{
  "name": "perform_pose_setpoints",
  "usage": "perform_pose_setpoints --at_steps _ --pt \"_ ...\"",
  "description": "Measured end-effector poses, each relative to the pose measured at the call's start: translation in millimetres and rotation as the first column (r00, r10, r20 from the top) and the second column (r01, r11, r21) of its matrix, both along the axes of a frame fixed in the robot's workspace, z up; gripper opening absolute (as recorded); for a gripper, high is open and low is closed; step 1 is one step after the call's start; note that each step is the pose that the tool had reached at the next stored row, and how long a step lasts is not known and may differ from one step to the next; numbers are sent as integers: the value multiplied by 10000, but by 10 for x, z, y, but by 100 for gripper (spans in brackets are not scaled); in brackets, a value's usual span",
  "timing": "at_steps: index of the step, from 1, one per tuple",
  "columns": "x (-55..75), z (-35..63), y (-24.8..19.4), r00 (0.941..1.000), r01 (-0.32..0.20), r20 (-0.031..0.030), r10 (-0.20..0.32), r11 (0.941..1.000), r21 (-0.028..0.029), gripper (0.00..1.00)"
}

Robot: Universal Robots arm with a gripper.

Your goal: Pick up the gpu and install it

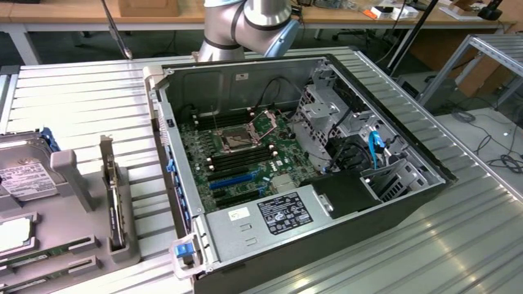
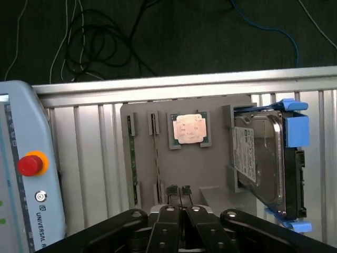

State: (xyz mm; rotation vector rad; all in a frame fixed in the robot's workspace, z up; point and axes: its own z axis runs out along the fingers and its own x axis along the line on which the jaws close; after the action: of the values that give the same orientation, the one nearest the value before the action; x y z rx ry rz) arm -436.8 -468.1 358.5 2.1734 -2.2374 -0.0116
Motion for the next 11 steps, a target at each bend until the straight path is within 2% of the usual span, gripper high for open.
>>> perform_pose_setpoints --at_steps 2,5,7,8,10,11 --pt "0 -3 0 9977 -675 -1 675 9977 -18 10" --pt "0 -3 0 9971 -762 -3 762 9971 -38 10" --pt "0 -5 -63 9971 -761 -3 761 9971 -39 10" --pt "-1 -7 -121 9971 -760 -2 760 9971 -39 10" --pt "0 -10 -170 9971 -761 -1 761 9971 -38 10" --pt "0 -13 -208 9971 -761 -2 761 9971 -38 10"
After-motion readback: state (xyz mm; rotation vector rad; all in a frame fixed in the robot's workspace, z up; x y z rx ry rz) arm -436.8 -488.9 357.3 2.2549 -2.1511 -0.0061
